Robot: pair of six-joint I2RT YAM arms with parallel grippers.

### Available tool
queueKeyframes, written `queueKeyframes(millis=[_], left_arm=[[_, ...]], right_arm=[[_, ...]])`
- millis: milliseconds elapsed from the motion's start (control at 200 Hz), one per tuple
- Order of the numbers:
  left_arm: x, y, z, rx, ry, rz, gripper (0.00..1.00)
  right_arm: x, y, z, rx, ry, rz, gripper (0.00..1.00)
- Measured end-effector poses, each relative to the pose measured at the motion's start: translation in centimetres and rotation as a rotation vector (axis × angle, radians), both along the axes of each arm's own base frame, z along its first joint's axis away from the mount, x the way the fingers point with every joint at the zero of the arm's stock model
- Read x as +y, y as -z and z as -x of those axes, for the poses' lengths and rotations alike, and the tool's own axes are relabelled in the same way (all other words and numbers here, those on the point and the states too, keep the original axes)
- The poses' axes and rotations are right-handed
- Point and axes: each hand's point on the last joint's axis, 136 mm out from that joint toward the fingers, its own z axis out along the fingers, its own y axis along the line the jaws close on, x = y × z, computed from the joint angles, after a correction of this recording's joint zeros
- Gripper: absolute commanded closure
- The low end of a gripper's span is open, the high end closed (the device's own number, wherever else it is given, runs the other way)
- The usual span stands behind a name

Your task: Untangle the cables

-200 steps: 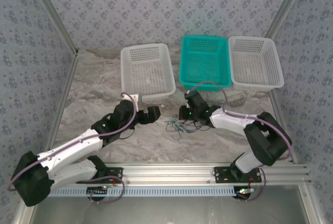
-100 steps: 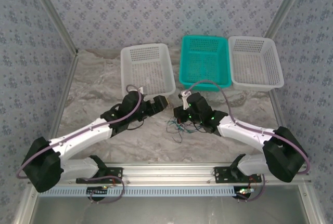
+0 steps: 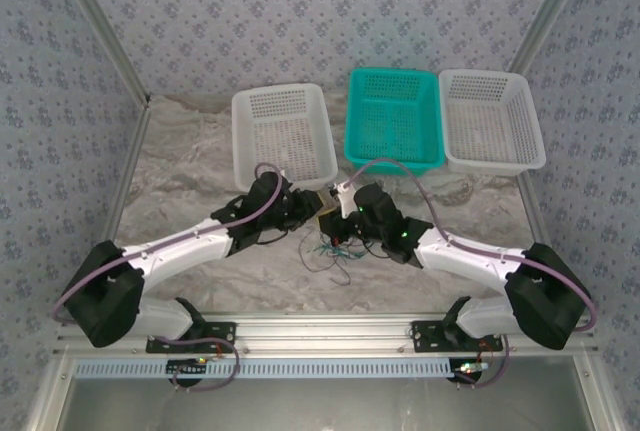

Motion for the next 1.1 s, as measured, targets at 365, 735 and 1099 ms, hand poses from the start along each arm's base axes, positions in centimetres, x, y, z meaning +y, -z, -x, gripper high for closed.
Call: queueKeyframes(millis=[365, 735, 1099], left_arm=[[-0.5, -1.3, -0.6, -0.055, 0.025, -0.013, 1.0], [1.4, -3.9, 0.0, -0.177, 0.064, -0.108, 1.0], [13.8, -15.4, -1.2, -0.458, -0.222, -0.202, 1.0]], right_arm=[[0.3, 4.6, 2.0, -0.125, -0.016, 0.216, 0.33], [-3.5, 12.4, -1.3, -0.14, 0.237, 0.469, 0.77], [-7.1, 12.8, -2.3, -0.063, 0.46, 0.377, 0.73]])
